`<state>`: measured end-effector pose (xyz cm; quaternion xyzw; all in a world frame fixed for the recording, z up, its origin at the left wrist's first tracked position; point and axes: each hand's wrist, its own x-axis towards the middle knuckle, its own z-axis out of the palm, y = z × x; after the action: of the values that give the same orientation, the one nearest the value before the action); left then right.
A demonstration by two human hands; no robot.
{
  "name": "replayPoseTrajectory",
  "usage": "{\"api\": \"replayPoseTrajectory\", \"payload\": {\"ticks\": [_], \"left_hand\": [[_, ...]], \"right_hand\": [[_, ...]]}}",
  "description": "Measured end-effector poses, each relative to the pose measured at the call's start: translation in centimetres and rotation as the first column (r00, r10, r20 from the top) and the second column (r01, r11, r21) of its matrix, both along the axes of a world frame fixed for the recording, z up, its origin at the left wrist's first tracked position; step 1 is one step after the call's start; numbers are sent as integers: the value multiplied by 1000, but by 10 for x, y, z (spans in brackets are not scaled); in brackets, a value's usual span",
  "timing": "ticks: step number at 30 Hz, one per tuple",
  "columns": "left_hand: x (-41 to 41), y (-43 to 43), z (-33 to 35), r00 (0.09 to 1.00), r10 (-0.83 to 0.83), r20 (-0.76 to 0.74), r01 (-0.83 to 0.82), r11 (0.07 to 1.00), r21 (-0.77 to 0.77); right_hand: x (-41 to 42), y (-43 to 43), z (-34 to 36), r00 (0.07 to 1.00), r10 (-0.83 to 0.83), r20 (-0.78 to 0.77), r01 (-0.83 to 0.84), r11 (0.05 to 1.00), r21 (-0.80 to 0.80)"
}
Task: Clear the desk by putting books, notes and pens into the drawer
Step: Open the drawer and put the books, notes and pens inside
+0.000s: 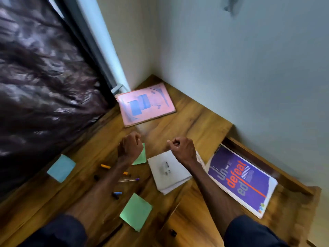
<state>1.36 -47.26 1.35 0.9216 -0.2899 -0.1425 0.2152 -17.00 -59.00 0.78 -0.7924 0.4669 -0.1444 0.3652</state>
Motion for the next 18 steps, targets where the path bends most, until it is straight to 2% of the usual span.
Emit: {"api": "replayPoseTrajectory", "payload": {"ticks": [4,8,10,12,14,16,18], "left_hand": [[65,-3,-3,991,136,-14,-135,987,84],[94,-26,-15,960,215,-180,-187,969,162],[99,-36,-21,951,234,-203,-199,963,179],[100,-45,-24,947,238,-215,-205,965,165],[103,-52,-30,928,249,-276,-223,967,120],[106,-55,-32,868,297,-399,-294,953,70],[112,-57,-33,805,337,-489,-369,929,34]], "right_hand": [[61,3,-2,973,213,-92,-214,977,1],[107,-1,-3,928,300,-223,-306,952,8],[126,-8,-1,918,300,-259,-311,951,-1],[141,-20,-2,903,297,-311,-320,947,-25],[152,-32,-6,851,346,-396,-387,922,-26],[161,-32,-11,773,404,-489,-449,893,29],[166,-26,-18,738,401,-543,-456,889,36]]}}
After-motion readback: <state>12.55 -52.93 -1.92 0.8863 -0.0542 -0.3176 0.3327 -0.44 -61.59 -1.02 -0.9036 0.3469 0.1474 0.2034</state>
